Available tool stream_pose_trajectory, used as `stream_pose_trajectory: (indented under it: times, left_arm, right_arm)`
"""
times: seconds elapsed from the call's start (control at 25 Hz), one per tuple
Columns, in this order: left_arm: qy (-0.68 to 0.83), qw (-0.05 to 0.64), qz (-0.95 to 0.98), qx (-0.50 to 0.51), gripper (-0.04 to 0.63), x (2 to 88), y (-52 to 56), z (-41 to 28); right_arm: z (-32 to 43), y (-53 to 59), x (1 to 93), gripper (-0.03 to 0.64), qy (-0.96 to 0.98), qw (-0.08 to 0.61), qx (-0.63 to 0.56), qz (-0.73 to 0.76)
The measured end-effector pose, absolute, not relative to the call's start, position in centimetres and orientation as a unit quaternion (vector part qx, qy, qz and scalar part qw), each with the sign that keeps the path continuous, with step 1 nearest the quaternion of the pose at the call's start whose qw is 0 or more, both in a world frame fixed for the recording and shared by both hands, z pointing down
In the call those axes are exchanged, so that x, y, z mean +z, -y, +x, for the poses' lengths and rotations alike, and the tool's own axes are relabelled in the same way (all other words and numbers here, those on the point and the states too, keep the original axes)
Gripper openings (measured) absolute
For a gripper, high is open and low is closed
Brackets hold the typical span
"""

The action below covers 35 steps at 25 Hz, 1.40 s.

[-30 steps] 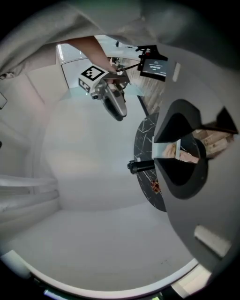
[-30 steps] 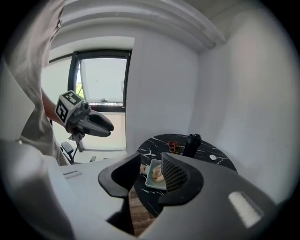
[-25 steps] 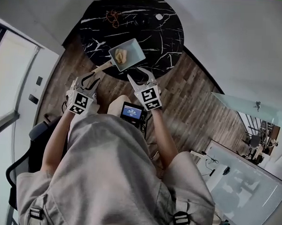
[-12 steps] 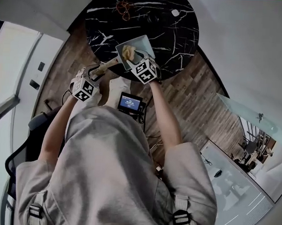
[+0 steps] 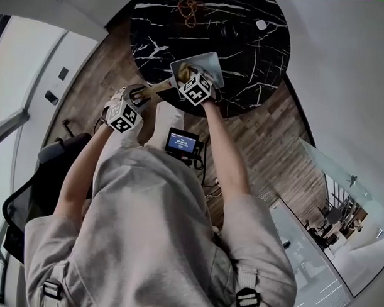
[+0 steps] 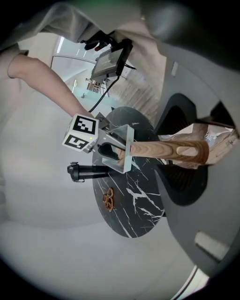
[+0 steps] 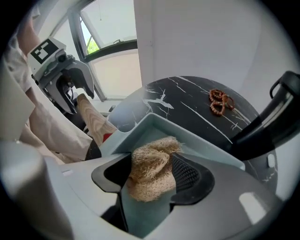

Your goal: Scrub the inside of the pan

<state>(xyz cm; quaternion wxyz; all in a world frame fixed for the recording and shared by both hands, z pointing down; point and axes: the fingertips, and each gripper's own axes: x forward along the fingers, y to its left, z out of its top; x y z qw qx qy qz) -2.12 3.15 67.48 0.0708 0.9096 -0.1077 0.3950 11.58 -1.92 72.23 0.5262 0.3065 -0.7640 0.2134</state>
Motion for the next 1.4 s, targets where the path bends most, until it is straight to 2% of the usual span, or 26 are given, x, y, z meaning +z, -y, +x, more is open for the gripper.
stream_pose_trajectory:
  times: [0.2,0.44,0.68,0.84,1.08,1.4]
  left_arm:
    - [0.091,0.064,0.907,0.406,0.19,68.3,-2.8,-1.2]
    - [0.076,0.057,0.9,0.425,0.132,69.3,-3.2,-0.2]
    - [0.081,0.047,0.896,0.433,0.133,69.3,-3.1,-0.2]
    - [0.078,0.033,0.892,0.445,0.133,69.3,-3.1,0.0]
    - [0.082,0.036,0.883,0.46,0.133,69.7,-3.2,-0.1]
    - [0.079,0.04,0.881,0.465,0.133,69.4,-3.4,0.2]
  right_arm:
    - [11.5,2.7,72.4,0.242,0.747,0.547,0.202,0.321]
    - [12.5,2.8,71.4,0.08,0.735,0.515,0.223,0.38]
    - [17.6,4.8,68.4,0.069,0.711,0.466,0.235,0.471]
    - [21.9,6.1,68.0,0.069,0.675,0.491,0.209,0.509]
    - [21.7,7.0,65.4,0.067,0.672,0.497,0.134,0.532]
    - [23.0,8.3,69.2,0.069,0.649,0.54,0.149,0.515]
